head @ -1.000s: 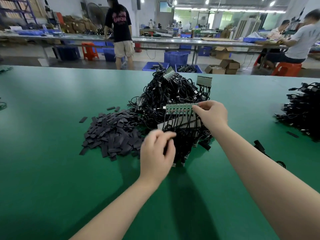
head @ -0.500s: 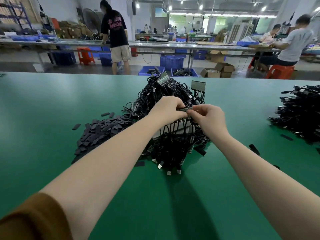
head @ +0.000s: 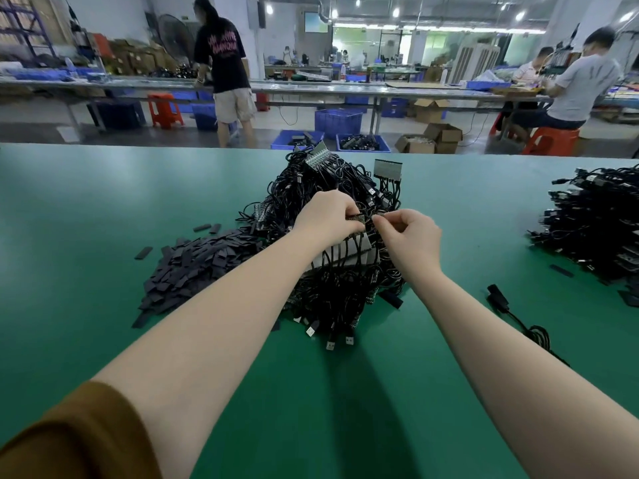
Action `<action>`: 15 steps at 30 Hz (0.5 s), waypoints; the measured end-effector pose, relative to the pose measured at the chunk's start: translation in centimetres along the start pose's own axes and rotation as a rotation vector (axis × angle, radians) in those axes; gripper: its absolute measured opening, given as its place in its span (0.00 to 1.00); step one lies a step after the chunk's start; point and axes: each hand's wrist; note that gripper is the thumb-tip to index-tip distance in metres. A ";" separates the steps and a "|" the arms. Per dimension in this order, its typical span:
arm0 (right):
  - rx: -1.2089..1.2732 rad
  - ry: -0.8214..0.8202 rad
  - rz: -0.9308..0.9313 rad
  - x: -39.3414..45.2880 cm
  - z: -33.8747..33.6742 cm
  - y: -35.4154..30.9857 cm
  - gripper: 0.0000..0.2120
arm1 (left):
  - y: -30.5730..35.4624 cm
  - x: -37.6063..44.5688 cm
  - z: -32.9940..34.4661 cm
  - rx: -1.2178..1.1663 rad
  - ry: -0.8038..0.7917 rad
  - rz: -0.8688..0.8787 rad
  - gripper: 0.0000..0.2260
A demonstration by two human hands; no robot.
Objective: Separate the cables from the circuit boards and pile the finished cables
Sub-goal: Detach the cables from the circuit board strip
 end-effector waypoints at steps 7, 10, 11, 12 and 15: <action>0.400 0.349 0.133 -3.3 -4.3 0.6 0.06 | -1.8 -1.0 0.9 0.031 0.087 -0.074 0.11; 0.480 0.531 0.041 -5.3 -6.8 0.5 0.06 | -2.0 -1.3 1.8 0.045 0.151 -0.051 0.12; 0.495 0.507 0.051 -6.0 -7.4 0.5 0.06 | -1.9 -1.3 2.1 0.050 0.167 -0.046 0.12; 0.496 0.452 0.081 -6.7 -7.7 0.6 0.06 | -1.8 -1.4 2.3 0.069 0.176 -0.039 0.13; 0.523 0.244 0.222 -8.9 -7.6 0.9 0.05 | -1.9 -1.7 2.6 0.208 0.202 -0.048 0.20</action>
Point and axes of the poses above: each hand's wrist, its own x-axis towards the middle knuckle, its own z-axis out of the palm, y = z × x, and after that the axes turned 4 degrees about y, right-handed
